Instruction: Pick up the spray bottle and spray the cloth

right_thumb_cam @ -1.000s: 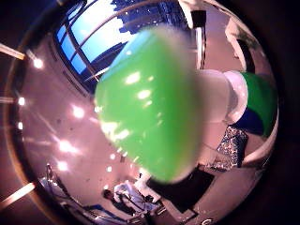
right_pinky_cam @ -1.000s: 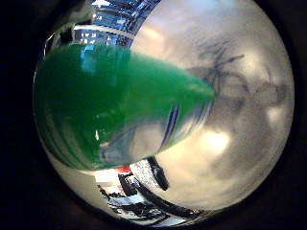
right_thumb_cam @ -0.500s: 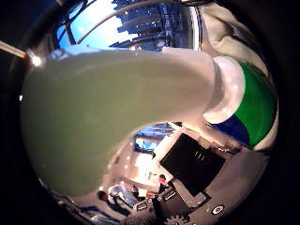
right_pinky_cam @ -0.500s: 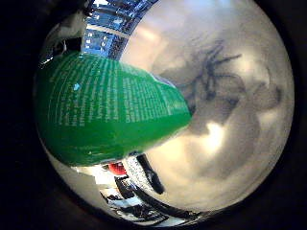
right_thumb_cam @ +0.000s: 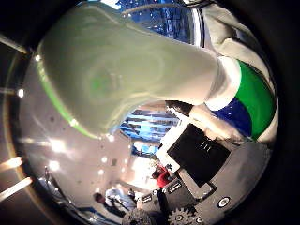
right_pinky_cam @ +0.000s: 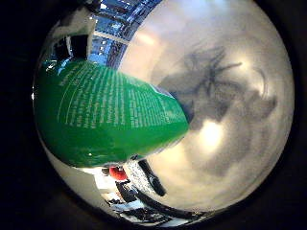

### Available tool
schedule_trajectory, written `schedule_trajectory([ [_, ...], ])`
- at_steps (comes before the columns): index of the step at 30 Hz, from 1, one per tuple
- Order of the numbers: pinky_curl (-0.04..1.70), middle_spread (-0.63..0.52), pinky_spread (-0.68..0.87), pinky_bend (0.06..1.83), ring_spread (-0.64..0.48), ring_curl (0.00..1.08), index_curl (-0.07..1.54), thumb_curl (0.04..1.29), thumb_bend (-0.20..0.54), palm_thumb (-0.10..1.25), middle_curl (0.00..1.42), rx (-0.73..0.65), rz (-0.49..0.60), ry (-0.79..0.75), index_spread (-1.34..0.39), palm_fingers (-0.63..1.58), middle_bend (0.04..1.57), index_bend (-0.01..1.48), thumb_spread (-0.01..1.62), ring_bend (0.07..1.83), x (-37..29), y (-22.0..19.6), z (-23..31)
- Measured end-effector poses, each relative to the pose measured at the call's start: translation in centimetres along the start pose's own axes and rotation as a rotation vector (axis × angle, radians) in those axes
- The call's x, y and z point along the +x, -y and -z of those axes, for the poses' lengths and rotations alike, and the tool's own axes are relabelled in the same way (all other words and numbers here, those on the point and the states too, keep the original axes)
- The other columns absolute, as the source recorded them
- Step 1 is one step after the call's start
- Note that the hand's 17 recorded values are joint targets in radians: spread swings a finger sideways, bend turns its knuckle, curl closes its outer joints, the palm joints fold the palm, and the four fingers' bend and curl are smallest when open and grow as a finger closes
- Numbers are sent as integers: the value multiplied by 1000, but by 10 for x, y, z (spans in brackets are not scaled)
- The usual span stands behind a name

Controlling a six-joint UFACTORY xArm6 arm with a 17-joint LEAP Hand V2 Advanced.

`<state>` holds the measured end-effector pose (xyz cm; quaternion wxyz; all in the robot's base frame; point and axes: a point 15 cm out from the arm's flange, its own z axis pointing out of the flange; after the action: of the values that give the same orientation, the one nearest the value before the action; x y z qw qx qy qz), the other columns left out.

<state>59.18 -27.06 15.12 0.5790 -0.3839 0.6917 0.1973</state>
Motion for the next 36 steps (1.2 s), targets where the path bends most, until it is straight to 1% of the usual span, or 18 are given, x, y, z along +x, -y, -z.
schedule_trajectory([
  [8, 1237, -211, -113, 1243, -262, 926, 1159, 487, -4, 1119, 1035, 6, 16, 4, -385, 1016, 1304, 1015, 1002, 1381, -13, 4, 10],
  [13, 1303, -189, -111, 1188, -256, 932, 1149, 532, -8, 1144, 1008, -2, 27, 9, -360, 1038, 1311, 997, 1025, 1367, -19, 3, 15],
  [22, 1384, -171, -112, 1136, -254, 944, 1144, 590, -11, 1144, 979, -40, 40, 9, -335, 1062, 1307, 975, 1023, 1350, -25, -5, 17],
  [24, 1406, -169, -113, 1128, -255, 947, 1144, 601, -15, 1135, 975, -41, 42, 5, -331, 1063, 1308, 973, 1024, 1347, -24, -5, 18],
  [29, 1418, -169, -120, 1108, -260, 945, 1139, 593, -27, 1039, 960, -33, 39, -2, -328, 1051, 1295, 942, 1014, 1324, -16, -6, 28],
  [33, 1383, -172, -133, 1100, -261, 936, 1132, 580, -22, 1001, 945, -57, 36, -33, -335, 1048, 1263, 897, 1001, 1298, -3, -14, 38],
  [36, 1309, -178, -159, 1091, -260, 913, 1127, 568, -24, 973, 940, -74, 37, -52, -348, 1030, 1208, 842, 987, 1282, 6, -20, 45],
])
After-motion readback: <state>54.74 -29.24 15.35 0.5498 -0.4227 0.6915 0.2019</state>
